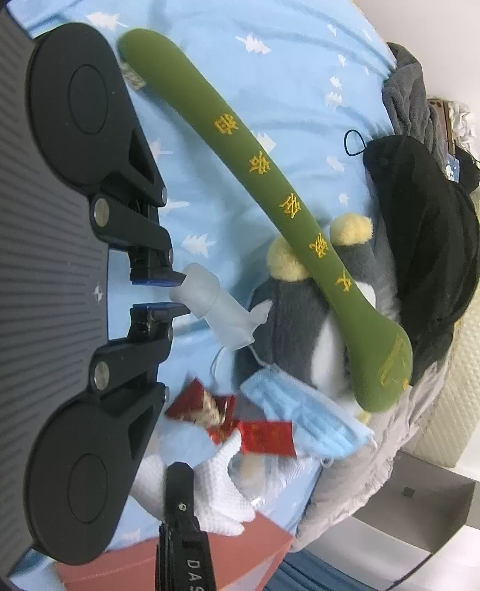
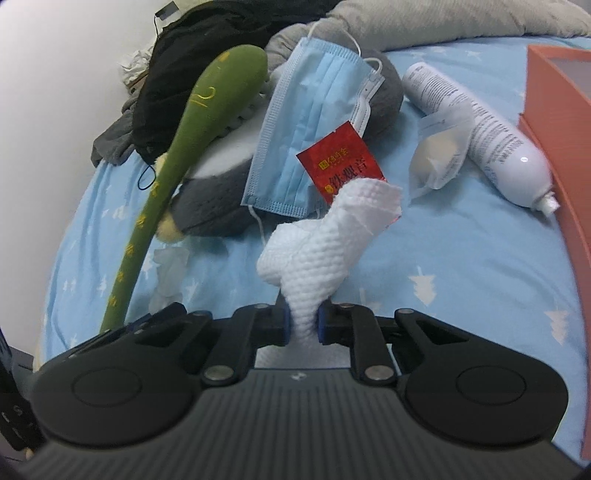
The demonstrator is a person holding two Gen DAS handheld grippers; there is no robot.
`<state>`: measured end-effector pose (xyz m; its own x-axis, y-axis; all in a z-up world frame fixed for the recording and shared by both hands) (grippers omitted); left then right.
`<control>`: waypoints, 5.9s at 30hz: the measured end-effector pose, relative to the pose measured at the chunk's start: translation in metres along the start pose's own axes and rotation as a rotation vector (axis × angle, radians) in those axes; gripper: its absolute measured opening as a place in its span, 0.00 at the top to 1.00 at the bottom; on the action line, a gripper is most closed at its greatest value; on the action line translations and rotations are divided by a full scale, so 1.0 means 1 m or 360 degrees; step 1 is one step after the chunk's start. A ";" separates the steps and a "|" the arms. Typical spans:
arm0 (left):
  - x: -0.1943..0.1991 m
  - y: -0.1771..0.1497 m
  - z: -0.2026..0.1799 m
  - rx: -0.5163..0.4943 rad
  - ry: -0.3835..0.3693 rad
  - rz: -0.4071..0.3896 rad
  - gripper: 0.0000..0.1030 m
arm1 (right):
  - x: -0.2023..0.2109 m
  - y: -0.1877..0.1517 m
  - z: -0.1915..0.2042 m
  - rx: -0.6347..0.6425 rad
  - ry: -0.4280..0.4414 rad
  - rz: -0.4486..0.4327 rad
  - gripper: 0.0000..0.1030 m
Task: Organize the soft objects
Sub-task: 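Carry wet wipe with right tool while left tool carries clear cup to the box, then open both tools to drop the wet wipe and clear cup into the box, then withdraw both tools from the box toward the remaining items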
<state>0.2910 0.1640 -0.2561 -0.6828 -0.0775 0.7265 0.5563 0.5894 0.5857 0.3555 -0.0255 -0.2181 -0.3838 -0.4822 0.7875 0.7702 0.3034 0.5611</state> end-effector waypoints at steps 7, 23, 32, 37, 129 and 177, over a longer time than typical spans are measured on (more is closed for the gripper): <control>0.045 -0.012 -0.008 0.0013 -0.0049 -0.0015 0.90 | 0.040 -0.018 0.013 0.0020 -0.0018 -0.0043 0.84; 0.143 -0.051 -0.024 -0.0012 -0.0142 -0.0085 0.90 | 0.121 -0.061 0.043 0.0086 -0.0043 -0.0167 0.84; 0.175 -0.068 -0.048 -0.0058 -0.0221 -0.0105 0.90 | 0.157 -0.079 0.043 0.0112 -0.0098 -0.0233 0.84; 0.185 -0.075 -0.061 -0.0106 -0.0270 -0.0100 0.90 | 0.175 -0.088 0.039 0.0118 -0.0145 -0.0265 0.84; 0.045 -0.142 -0.392 -0.0631 -0.0705 0.0363 0.64 | 0.242 -0.099 -0.266 -0.0440 -0.0567 -0.0321 0.56; 0.275 -0.113 -0.182 -0.0356 -0.0636 -0.0094 0.60 | 0.302 -0.148 -0.037 -0.0054 -0.0384 -0.0506 0.56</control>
<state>0.1270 -0.0707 -0.0572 -0.8212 0.2361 0.5196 0.5693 0.4022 0.7170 0.1441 -0.2467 -0.0726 -0.7111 -0.3397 0.6155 0.6087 0.1406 0.7808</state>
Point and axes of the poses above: each gripper's, at about its wrist camera, not at the fingertips, and x roughly against the way its jaws point, z to its left, y to its top, the point moved 6 cm from there along -x, roughly the way its jaws point, and after that the axes turned 15 degrees about x, right-handed, at the moved point
